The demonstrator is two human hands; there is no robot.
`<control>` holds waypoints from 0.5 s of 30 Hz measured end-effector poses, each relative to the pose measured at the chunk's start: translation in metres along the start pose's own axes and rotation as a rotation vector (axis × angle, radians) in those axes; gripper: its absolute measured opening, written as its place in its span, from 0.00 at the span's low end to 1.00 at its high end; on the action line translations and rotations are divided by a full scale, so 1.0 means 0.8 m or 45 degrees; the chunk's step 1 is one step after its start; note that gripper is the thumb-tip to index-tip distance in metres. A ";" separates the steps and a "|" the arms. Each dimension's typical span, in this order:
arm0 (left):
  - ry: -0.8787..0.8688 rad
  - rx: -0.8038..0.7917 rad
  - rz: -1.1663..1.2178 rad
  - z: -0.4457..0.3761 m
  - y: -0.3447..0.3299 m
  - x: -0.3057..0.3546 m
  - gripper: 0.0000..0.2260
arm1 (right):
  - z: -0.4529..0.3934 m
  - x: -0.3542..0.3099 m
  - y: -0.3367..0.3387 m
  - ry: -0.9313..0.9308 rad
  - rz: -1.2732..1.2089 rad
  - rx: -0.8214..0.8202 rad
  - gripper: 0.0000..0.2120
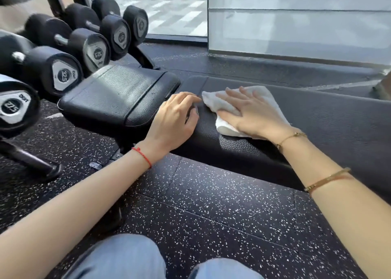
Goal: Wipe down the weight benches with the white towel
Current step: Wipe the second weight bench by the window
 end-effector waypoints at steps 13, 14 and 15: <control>0.115 0.080 0.001 0.012 0.092 -0.178 0.12 | -0.061 -0.091 -0.036 -0.119 0.004 0.044 0.27; 0.102 0.082 -0.015 0.009 0.096 -0.191 0.12 | -0.080 -0.096 -0.035 -0.134 0.003 0.028 0.27; 0.082 0.081 -0.026 0.006 0.099 -0.203 0.12 | -0.100 -0.102 -0.035 -0.145 -0.006 0.009 0.27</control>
Point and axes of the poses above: each hand's wrist, its own z-axis away from the middle knuckle, its own y-axis out of the back of the hand, x = y × z, the point moved 3 cm from there along -z, towards the middle knuckle, and after that the axes turned 4 degrees about y, right-handed, at the moved point
